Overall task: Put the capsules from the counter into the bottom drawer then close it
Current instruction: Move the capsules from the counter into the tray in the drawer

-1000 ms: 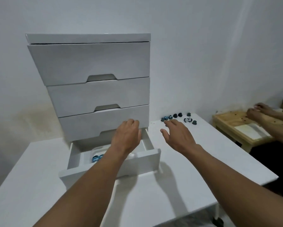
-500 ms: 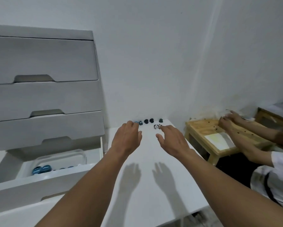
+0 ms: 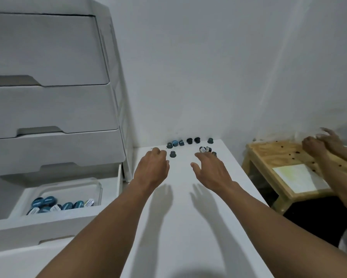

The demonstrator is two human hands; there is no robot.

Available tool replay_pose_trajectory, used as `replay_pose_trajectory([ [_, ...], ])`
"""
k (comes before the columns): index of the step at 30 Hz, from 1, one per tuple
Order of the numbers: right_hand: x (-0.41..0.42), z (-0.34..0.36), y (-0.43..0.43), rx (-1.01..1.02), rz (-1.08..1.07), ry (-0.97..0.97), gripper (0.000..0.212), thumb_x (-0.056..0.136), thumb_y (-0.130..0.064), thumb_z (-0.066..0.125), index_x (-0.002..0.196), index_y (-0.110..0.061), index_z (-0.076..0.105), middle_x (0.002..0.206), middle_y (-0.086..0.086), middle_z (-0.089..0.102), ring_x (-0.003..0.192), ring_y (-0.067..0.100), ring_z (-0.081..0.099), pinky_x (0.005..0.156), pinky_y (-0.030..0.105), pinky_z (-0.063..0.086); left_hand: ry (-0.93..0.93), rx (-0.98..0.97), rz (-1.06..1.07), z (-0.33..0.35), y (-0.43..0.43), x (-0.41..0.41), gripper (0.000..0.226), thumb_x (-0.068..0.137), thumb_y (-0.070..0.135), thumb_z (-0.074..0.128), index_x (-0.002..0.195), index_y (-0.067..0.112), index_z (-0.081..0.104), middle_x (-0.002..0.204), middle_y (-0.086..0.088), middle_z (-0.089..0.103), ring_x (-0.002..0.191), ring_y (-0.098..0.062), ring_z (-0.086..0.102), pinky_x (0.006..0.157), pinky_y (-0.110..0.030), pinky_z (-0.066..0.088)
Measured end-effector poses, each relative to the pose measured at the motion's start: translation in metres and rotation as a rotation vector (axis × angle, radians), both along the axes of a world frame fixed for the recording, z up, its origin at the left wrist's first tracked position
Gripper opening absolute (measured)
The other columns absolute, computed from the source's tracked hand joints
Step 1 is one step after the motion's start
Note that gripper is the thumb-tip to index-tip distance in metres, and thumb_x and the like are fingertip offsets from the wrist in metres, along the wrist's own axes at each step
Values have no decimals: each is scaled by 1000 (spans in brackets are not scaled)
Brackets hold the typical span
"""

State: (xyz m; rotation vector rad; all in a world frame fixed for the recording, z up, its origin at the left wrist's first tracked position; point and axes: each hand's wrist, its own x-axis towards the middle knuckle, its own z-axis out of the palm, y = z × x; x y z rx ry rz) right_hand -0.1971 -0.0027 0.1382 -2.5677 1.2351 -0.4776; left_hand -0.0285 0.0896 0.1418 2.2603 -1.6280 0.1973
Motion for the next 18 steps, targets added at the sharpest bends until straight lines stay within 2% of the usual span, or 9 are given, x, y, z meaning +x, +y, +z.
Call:
replay_pose_trajectory([
  [4,34,-21,-45,35,3,24,43,97,-31,46,136,-12,46,136,9,50,128,26,43,99,34,36,37,57,10,-24,-48,32,32,95,23,43,119,6,55,119,-14,56,102,-32,56,84,-40,47],
  [12,112,-69,-135,110,22,59,41,95,-28,49,134,-14,49,132,9,53,120,26,51,97,34,39,108,112,22,-70,-142,106,30,96,23,45,118,5,55,118,-14,56,103,-31,55,84,-37,44],
  [14,129,-82,-152,122,27,55,38,93,-23,53,129,-11,54,124,12,57,113,29,55,92,36,43,142,121,39,-81,-162,123,30,96,24,46,118,5,55,118,-14,56,103,-31,56,85,-38,45],
  [17,153,-109,-178,107,73,31,29,85,-13,61,113,-5,63,104,17,64,91,36,63,75,38,50,189,134,46,-102,-194,145,30,95,22,48,119,5,55,118,-15,56,104,-33,56,87,-40,46],
  [18,161,-115,-186,122,77,43,28,86,-13,61,113,-6,62,105,16,64,91,34,63,76,38,50,204,128,46,-110,-204,151,29,94,20,50,117,4,57,116,-15,57,102,-34,57,86,-40,47],
])
